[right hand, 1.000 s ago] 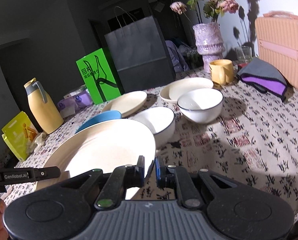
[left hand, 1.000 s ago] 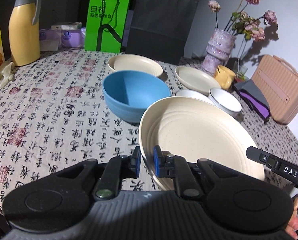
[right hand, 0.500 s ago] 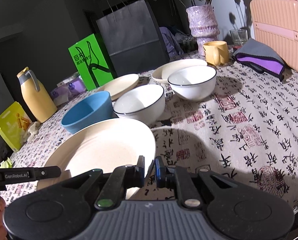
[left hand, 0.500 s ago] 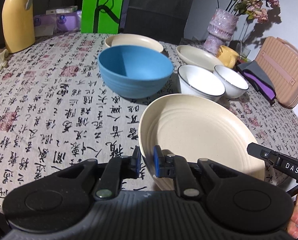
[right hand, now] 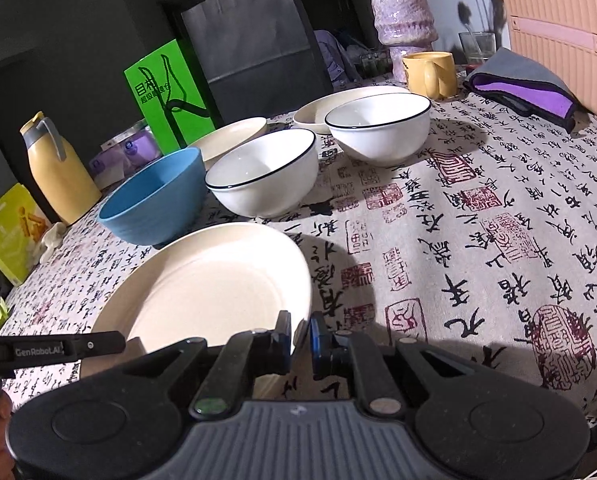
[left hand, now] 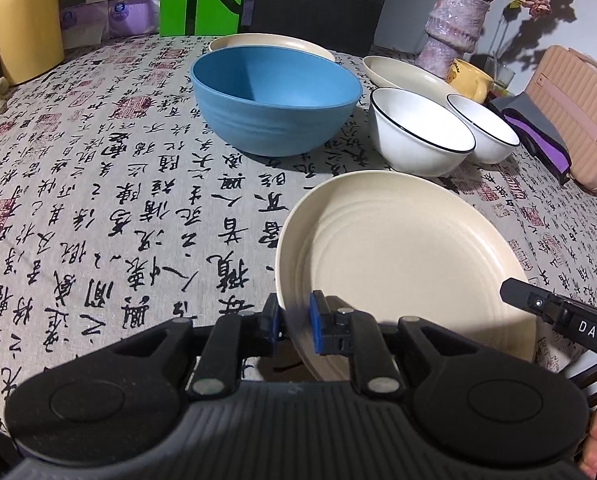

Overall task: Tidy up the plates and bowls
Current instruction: 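Lower the cream plate in front of the blue bowl and open the left tool, then withdraw the open left tool from the placed plate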

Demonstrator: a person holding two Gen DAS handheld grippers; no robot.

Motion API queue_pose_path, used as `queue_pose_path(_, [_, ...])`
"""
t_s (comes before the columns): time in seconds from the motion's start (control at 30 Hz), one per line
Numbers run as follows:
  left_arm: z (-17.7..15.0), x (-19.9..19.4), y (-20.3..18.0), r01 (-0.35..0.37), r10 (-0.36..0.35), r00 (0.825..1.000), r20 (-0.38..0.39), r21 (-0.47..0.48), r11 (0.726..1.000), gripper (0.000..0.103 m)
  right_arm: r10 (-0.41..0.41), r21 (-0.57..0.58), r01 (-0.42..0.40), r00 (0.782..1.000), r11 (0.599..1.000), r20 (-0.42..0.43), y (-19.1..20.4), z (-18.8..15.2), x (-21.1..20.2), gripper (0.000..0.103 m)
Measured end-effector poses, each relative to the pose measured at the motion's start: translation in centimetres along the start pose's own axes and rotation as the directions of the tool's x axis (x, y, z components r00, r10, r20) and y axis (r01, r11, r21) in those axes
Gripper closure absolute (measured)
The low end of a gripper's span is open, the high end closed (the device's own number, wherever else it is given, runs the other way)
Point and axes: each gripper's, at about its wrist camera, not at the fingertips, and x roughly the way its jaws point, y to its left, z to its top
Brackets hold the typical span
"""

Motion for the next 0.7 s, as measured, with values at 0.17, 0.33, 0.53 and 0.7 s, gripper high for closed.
queue_pose_path(0.17, [-0.1, -0.1, 0.0, 0.003, -0.003, 1.000, 0.005, 0.000, 1.000, 0.088, 0.001, 0.002, -0.001, 1.000, 1.000, 0.000, -0.1, 0.1, 0.0, 0.093])
queue_pose_path(0.33, [0.0, -0.1, 0.1, 0.009, -0.009, 1.000, -0.001, -0.005, 1.000, 0.088, 0.005, 0.005, -0.005, 1.000, 1.000, -0.004, -0.2, 0.2, 0.0, 0.090])
queue_pose_path(0.53, [0.2, -0.9, 0.4, 0.036, -0.036, 0.999, 0.024, -0.009, 0.999, 0.051, 0.053, 0.013, -0.053, 0.999, 0.998, 0.012, -0.2, 0.5, -0.7, 0.068])
queue_pose_path(0.7, [0.3, -2.5, 0.7, 0.051, -0.051, 0.995, 0.091, 0.007, 0.999, 0.016, 0.113, -0.025, -0.111, 0.991, 0.993, 0.072, 0.6, 0.9, -2.6, 0.012])
